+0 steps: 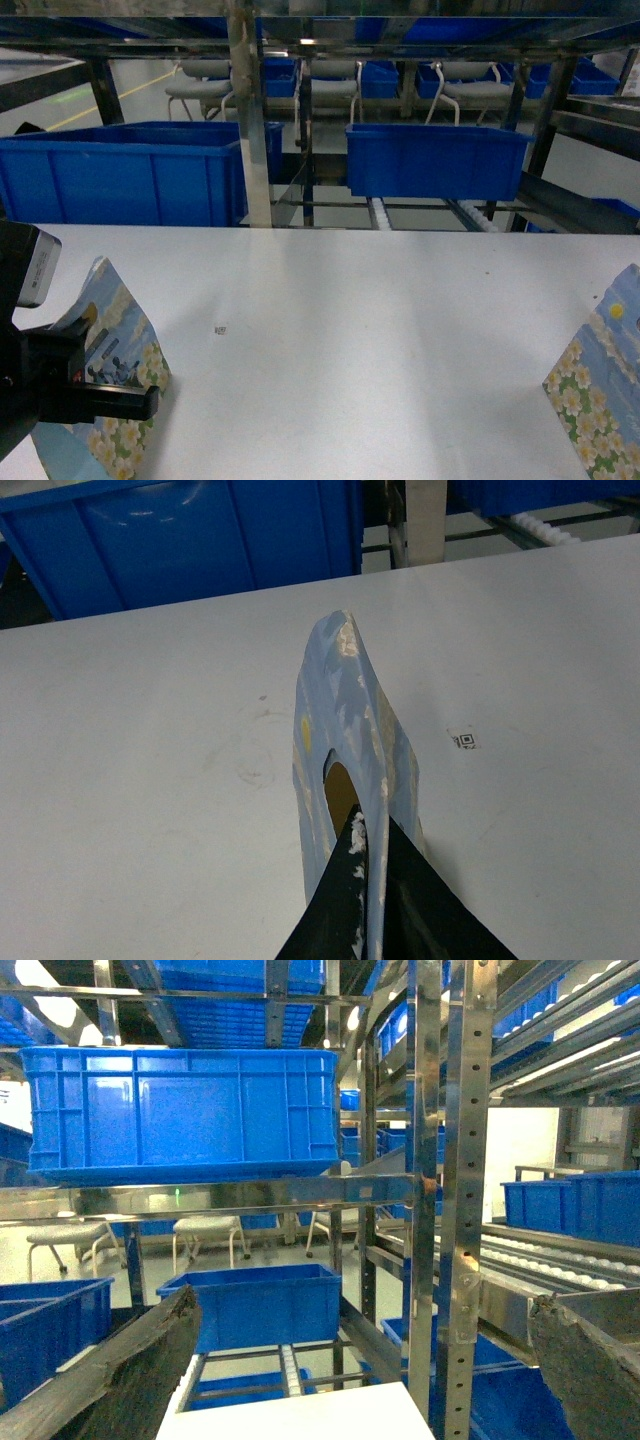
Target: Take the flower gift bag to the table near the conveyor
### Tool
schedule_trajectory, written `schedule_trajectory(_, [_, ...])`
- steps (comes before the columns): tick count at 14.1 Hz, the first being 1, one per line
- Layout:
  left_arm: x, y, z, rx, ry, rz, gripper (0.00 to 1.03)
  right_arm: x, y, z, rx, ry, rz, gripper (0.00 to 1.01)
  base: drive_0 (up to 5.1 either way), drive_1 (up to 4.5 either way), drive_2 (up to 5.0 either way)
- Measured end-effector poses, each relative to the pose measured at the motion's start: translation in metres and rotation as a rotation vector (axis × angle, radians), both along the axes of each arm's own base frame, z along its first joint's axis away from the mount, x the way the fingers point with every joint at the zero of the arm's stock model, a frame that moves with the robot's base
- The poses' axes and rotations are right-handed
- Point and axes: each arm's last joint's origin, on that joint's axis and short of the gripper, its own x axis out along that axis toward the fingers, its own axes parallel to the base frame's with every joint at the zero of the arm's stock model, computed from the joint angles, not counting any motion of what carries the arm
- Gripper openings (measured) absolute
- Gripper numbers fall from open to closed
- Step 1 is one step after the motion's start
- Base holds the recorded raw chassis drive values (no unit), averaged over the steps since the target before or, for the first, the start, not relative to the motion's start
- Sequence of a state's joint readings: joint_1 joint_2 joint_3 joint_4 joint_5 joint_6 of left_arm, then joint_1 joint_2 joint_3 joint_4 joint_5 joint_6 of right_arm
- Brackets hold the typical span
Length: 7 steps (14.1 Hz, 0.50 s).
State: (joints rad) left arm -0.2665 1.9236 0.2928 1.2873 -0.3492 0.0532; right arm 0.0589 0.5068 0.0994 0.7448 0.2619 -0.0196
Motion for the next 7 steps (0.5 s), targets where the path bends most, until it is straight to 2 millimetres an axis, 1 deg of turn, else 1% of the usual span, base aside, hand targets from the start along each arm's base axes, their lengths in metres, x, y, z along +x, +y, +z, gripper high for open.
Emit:
schedule_trajectory(1, [0.001,0.0,0.004,-0.01,-0.012,-0.01,0.02,0.0,0.0,0.0,0.0,0.0,0.0,0.98,0.0,0.0,0.0])
schedule_trajectory(2, [0.002,0.001,0.01,-0.023,-0.038,-0.018,0.12,0.0,0.0,0.0,0.0,0.0,0.0,0.98,0.0,0.0,0.0])
schedule_trajectory(7, [0.007,0.008,0.044,-0.07,-0.185,-0.027,0.77,0.0,0.0,0.0,0.0,0.0,0.0,0.98,0.0,0.0,0.0])
